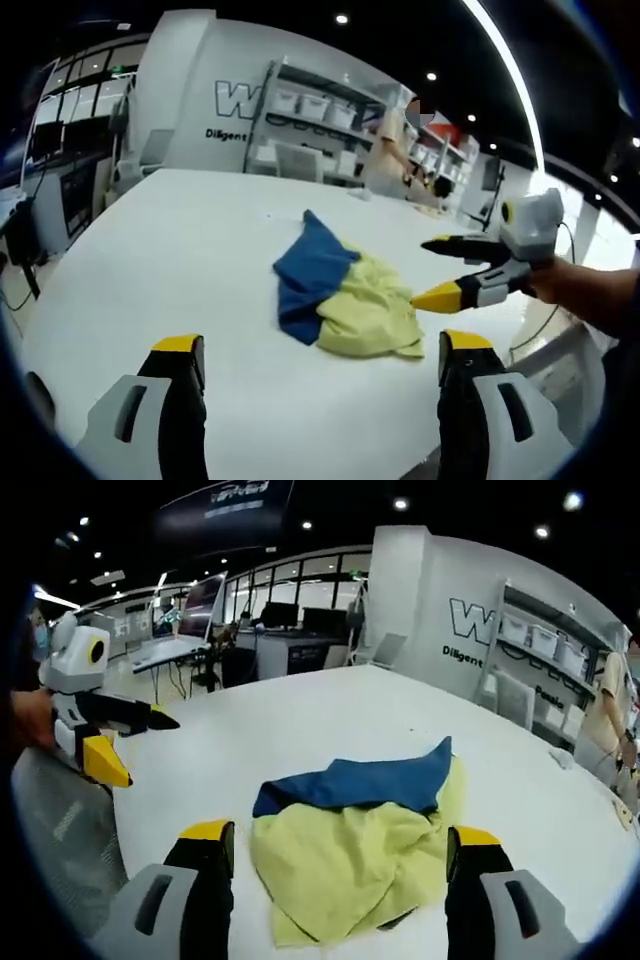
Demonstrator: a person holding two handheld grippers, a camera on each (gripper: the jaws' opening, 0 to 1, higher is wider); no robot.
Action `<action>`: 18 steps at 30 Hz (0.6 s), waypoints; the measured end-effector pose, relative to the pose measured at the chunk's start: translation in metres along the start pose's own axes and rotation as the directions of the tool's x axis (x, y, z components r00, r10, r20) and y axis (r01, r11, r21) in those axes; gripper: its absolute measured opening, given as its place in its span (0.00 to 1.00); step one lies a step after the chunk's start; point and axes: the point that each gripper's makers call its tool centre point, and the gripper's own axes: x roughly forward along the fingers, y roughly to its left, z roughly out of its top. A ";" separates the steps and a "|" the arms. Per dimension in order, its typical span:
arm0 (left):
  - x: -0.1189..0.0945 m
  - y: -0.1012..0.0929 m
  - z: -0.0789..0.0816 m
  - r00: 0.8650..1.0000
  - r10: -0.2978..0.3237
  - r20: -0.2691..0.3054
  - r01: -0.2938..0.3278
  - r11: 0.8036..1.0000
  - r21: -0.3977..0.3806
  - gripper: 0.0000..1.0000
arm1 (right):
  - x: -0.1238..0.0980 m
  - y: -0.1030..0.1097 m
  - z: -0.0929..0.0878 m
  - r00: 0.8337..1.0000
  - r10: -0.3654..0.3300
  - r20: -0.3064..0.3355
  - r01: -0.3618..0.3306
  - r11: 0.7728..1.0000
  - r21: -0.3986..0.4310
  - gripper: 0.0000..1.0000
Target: Fold the garment on the visible template until the final outline fits inside the template.
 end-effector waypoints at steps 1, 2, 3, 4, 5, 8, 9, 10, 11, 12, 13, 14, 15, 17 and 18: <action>0.000 0.000 0.000 1.000 0.001 -0.001 -0.001 1.000 0.000 0.92 | 0.005 0.002 0.002 1.000 0.007 -0.005 -0.007 1.000 -0.019 0.90; 0.000 0.000 0.000 1.000 0.001 -0.001 -0.001 1.000 0.000 0.92 | 0.010 0.004 0.003 1.000 0.014 -0.009 -0.014 0.999 -0.034 0.90; 0.000 0.000 0.000 1.000 0.001 -0.002 -0.001 1.000 0.000 0.92 | 0.014 0.005 0.004 1.000 0.019 -0.011 -0.020 0.999 -0.047 0.89; 0.000 0.000 -0.001 1.000 0.000 -0.004 0.000 1.000 0.001 0.92 | 0.019 0.007 0.005 1.000 0.024 -0.015 -0.025 0.998 -0.058 0.89; 0.000 0.000 -0.001 1.000 0.001 -0.004 -0.001 1.000 0.002 0.92 | 0.025 0.009 0.007 0.999 0.032 -0.018 -0.033 0.997 -0.069 0.89; 0.000 0.001 -0.001 1.000 0.003 -0.002 -0.003 1.000 -0.003 0.92 | 0.036 0.013 0.009 0.998 0.047 -0.031 -0.050 0.994 -0.097 0.88; -0.001 0.001 -0.001 1.000 0.004 -0.002 -0.004 1.000 -0.003 0.92 | 0.039 0.014 0.008 0.998 0.051 -0.039 -0.055 0.993 -0.107 0.87; -0.001 0.002 -0.001 1.000 0.006 -0.002 -0.006 1.000 -0.004 0.92 | 0.043 0.015 0.009 0.998 0.055 -0.043 -0.060 0.991 -0.117 0.87; -0.001 0.002 -0.001 1.000 0.006 -0.002 -0.006 1.000 -0.004 0.92 | 0.046 0.016 0.009 0.997 0.059 -0.046 -0.064 0.991 -0.121 0.86; -0.001 0.002 -0.001 1.000 0.007 -0.001 -0.007 1.000 -0.006 0.92 | 0.050 0.017 0.009 0.997 0.064 -0.052 -0.070 0.990 -0.125 0.86; -0.001 0.002 -0.001 1.000 0.007 -0.001 -0.007 1.000 -0.007 0.92 | 0.054 0.017 0.009 0.996 0.067 -0.056 -0.074 0.989 -0.131 0.85; -0.001 0.002 -0.001 1.000 0.008 -0.001 -0.008 1.000 -0.007 0.91 | 0.056 0.018 0.008 0.995 0.071 -0.063 -0.079 0.987 -0.139 0.84; -0.001 0.002 -0.001 1.000 0.008 0.000 -0.008 1.000 -0.007 0.92 | 0.061 0.019 0.007 0.995 0.073 -0.074 -0.084 0.984 -0.154 0.83; -0.001 0.002 0.000 1.000 0.007 0.002 -0.007 1.000 -0.009 0.91 | 0.067 0.021 0.004 0.993 0.082 -0.090 -0.096 0.981 -0.171 0.82; -0.001 0.002 0.000 1.000 0.008 0.002 -0.008 1.000 -0.009 0.91 | 0.068 0.022 0.004 0.992 0.084 -0.092 -0.099 0.980 -0.174 0.81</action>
